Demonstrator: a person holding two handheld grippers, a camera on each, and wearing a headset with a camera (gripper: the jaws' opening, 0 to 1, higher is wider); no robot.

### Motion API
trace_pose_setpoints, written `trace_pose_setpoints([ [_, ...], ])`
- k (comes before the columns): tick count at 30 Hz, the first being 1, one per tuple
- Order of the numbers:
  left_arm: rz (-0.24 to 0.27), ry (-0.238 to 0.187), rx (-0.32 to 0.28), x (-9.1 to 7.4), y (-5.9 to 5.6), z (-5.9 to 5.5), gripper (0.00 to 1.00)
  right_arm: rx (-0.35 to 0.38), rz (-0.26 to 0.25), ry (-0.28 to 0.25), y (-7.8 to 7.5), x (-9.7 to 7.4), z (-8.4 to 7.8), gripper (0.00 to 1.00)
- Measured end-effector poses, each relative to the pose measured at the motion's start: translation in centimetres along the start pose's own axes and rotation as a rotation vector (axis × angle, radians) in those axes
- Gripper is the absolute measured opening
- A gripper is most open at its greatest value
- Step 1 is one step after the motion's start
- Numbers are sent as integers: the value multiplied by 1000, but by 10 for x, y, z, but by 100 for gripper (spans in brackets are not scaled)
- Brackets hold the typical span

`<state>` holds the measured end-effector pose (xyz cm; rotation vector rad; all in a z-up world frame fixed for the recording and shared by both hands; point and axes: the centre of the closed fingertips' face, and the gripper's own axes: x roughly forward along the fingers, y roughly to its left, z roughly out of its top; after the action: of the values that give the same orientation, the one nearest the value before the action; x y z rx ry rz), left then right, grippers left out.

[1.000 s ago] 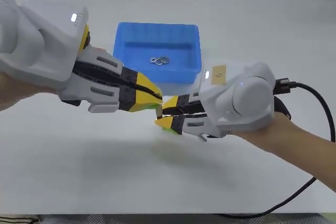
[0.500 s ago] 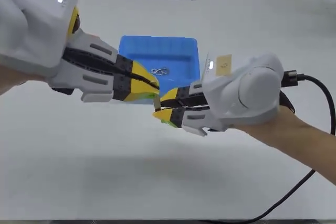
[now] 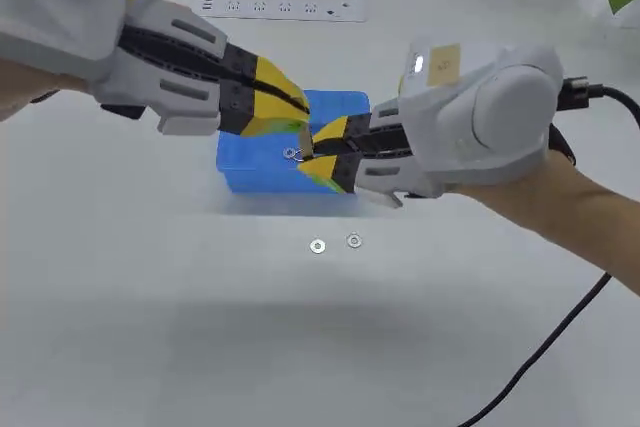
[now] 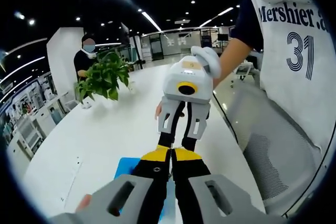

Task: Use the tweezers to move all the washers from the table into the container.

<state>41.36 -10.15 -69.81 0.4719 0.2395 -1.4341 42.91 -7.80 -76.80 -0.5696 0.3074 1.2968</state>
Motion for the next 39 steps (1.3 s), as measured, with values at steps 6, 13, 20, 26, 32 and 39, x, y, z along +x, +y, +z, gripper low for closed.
trace_pose_setpoints([
  [6, -1, 12, 22, 5, 22, -4, 5, -5, -15, 1, -25, 10, -3, 11],
  [13, 24, 31, -8, 14, 50, -31, 6, 14, -19, 27, -46, 31, -20, 11],
  [20, 9, 55, -57, 24, 58, -59, 6, 37, 26, 66, -48, 56, -42, 11],
  [26, 12, 55, -100, 29, 67, -75, 6, 54, 38, 84, -50, 65, -53, 11],
  [32, 8, 55, -130, 34, 70, -85, 6, 71, 48, 101, -53, 73, -67, 11],
  [39, 8, 56, -137, 36, 68, -85, 6, 72, 45, 106, -52, 72, -68, 11],
])
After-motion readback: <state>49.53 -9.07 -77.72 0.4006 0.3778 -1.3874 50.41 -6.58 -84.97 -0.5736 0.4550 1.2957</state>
